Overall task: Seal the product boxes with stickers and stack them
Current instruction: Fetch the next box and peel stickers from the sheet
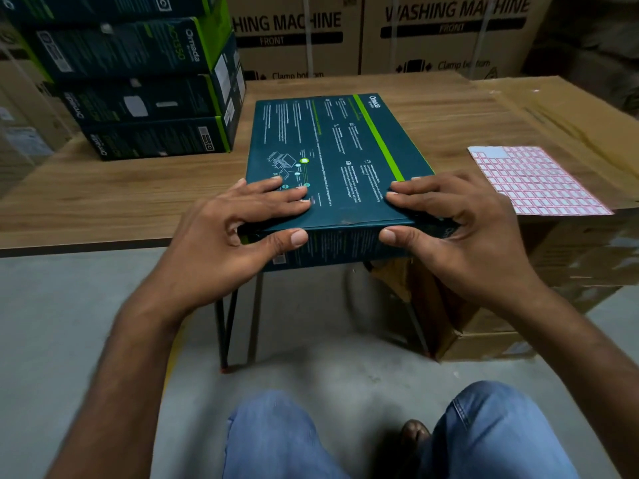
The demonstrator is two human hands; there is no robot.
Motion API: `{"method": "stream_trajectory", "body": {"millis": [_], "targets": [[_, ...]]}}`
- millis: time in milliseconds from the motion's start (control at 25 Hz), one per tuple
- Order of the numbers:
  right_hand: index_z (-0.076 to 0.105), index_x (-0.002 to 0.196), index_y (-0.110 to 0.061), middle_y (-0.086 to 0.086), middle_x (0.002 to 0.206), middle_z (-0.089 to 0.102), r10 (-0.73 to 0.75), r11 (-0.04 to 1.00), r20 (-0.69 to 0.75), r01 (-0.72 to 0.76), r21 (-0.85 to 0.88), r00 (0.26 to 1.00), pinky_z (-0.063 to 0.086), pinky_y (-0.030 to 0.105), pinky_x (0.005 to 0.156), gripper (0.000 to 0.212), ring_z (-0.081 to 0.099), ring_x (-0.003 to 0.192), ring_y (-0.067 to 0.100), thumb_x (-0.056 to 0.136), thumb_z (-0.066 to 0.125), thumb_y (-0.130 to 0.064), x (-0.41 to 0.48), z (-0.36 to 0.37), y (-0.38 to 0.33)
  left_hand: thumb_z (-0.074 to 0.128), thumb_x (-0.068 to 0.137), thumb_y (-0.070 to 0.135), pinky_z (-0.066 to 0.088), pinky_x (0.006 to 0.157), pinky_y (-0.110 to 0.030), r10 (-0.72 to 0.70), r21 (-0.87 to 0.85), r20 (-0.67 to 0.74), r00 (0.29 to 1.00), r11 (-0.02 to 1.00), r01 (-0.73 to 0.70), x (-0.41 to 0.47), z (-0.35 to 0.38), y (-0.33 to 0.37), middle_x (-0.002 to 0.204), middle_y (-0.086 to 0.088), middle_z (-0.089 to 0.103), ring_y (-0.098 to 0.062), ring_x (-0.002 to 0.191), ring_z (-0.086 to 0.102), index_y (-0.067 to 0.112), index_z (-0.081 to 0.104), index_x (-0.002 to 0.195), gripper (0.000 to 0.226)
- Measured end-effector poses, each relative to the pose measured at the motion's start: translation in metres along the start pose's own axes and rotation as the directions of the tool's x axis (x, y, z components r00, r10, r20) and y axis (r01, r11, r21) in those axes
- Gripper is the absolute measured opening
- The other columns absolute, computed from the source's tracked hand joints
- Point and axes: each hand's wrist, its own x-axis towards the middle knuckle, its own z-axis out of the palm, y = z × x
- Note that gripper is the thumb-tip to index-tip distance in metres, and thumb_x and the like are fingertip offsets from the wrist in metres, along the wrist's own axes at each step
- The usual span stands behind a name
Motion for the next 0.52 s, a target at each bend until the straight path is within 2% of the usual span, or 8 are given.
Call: {"method": "stream_trajectory", "body": {"millis": [200, 320, 520], "targets": [[0.077, 0.122, -0.031, -0.018, 0.125, 0.069, 0.017, 1.0, 0.077, -0.016, -0.011, 0.997, 0.046, 0.033, 0.102, 0.05, 0.06, 0.115, 0.014, 0.084, 0.071, -0.063, 0.003, -0.004, -0.003, 0.076, 0.085, 0.054, 0.04, 0.12, -0.051, -0.045, -0.012, -0.025, 0.999, 0.999, 0.045, 0.002, 0.001, 0.005, 0.133, 0.018, 0.07, -0.003, 0.138, 0.054, 0.033, 0.076, 0.123, 0.043], [0.075, 0.126, -0.034, -0.019, 0.129, 0.067, 0.013, 0.999, 0.074, -0.009, -0.049, 0.997, 0.04, 0.027, 0.103, 0.052, 0.056, 0.115, 0.016, 0.084, 0.068, -0.064, 0.001, 0.003, -0.005, 0.077, 0.087, 0.052, 0.043, 0.117, -0.05, -0.004, 0.044, -0.096, 0.995, 0.999, 0.008, 0.0, 0.01, 0.008, 0.13, 0.016, 0.071, -0.004, 0.134, 0.058, 0.025, 0.078, 0.118, 0.041], [0.077, 0.117, -0.035, -0.024, 0.115, 0.069, 0.1, 0.993, 0.035, -0.102, 0.065, 0.994, 0.047, 0.036, 0.104, 0.052, 0.058, 0.115, 0.013, 0.073, 0.075, -0.063, 0.006, 0.007, -0.006, 0.078, 0.087, 0.051, 0.038, 0.121, -0.049, 0.025, 0.07, -0.151, 0.988, 0.997, -0.015, 0.0, 0.014, 0.004, 0.127, 0.014, 0.072, -0.003, 0.132, 0.06, 0.025, 0.079, 0.116, 0.039]]}}
